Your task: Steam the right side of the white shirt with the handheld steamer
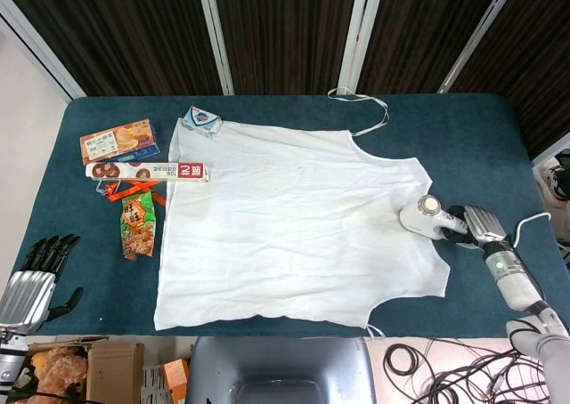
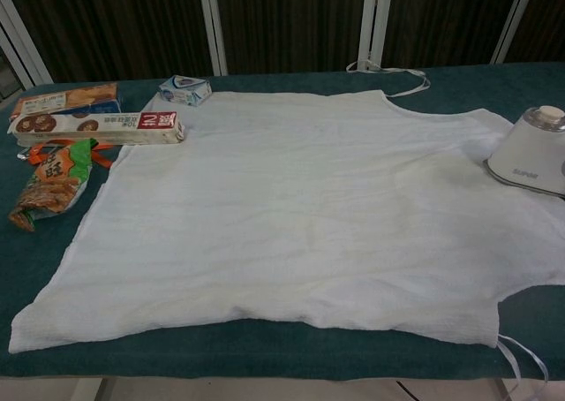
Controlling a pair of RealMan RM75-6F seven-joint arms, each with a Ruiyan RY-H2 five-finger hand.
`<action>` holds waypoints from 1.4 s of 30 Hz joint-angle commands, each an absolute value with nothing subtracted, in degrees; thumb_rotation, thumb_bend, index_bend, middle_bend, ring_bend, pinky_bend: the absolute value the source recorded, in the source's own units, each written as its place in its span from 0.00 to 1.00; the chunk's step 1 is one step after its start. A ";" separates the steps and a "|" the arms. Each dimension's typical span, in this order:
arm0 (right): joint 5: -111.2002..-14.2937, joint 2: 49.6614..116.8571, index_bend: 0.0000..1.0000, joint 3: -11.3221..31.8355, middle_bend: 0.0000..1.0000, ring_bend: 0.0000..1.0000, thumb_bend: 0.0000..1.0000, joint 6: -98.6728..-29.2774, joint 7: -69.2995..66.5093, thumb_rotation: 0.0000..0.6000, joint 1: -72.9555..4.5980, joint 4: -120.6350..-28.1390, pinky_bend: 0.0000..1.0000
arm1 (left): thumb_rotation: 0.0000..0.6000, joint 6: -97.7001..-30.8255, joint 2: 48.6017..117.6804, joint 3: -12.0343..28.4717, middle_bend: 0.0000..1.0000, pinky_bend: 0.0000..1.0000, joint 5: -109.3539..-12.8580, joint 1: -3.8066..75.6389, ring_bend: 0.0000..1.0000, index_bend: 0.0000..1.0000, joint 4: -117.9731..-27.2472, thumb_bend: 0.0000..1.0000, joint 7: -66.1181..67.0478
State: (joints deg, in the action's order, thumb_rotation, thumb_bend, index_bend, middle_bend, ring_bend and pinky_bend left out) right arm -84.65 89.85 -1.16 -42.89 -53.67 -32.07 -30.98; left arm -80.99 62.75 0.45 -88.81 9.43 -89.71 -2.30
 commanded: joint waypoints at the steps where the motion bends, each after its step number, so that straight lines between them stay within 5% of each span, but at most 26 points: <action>1: -84.73 88.48 0.05 -1.17 0.20 0.12 0.24 -42.27 -53.64 1.00 -32.38 -32.58 0.44 | 1.00 -81.09 62.76 0.48 0.08 0.04 -88.84 9.44 0.03 0.00 -89.64 0.35 -2.38; 18: -82.31 79.30 0.00 1.09 0.08 0.05 0.08 -44.77 -45.78 1.00 -30.30 -44.36 0.35 | 1.00 -81.77 62.80 0.49 0.08 0.04 -89.23 9.28 0.03 0.00 -89.58 0.35 -2.89; 24: -81.87 69.61 0.00 2.38 0.04 0.00 0.08 -53.42 -37.83 1.00 -26.76 -58.98 0.29 | 1.00 -82.22 62.68 0.56 0.08 0.05 -89.29 9.10 0.03 0.00 -89.61 0.35 -3.09; 29: -79.83 59.39 0.00 2.42 0.00 0.00 0.08 -65.36 -16.53 1.00 -20.06 -79.51 0.23 | 1.00 -82.80 62.76 0.52 0.07 0.05 -89.70 8.93 0.03 0.00 -89.50 0.35 -2.27; 30: -80.74 62.87 0.00 -2.73 0.00 0.00 0.08 -67.95 -9.54 1.00 -14.77 -82.95 0.22 | 1.00 -82.77 62.76 0.46 0.06 0.05 -89.81 8.95 0.03 0.00 -89.55 0.35 -2.20; 37: -84.70 75.81 0.00 -4.45 0.00 0.00 0.08 -91.61 16.30 1.00 -1.90 -84.43 0.14 | 1.00 -84.52 63.61 0.33 0.01 0.04 -91.31 8.56 0.00 0.00 -89.01 0.35 -1.11; 42: -86.78 79.61 0.00 -4.15 0.00 0.00 0.08 -93.52 13.46 1.00 -0.47 -78.93 0.05 | 1.00 -85.62 63.93 -0.26 0.01 0.03 -93.15 8.37 0.00 0.00 -88.12 0.34 -2.17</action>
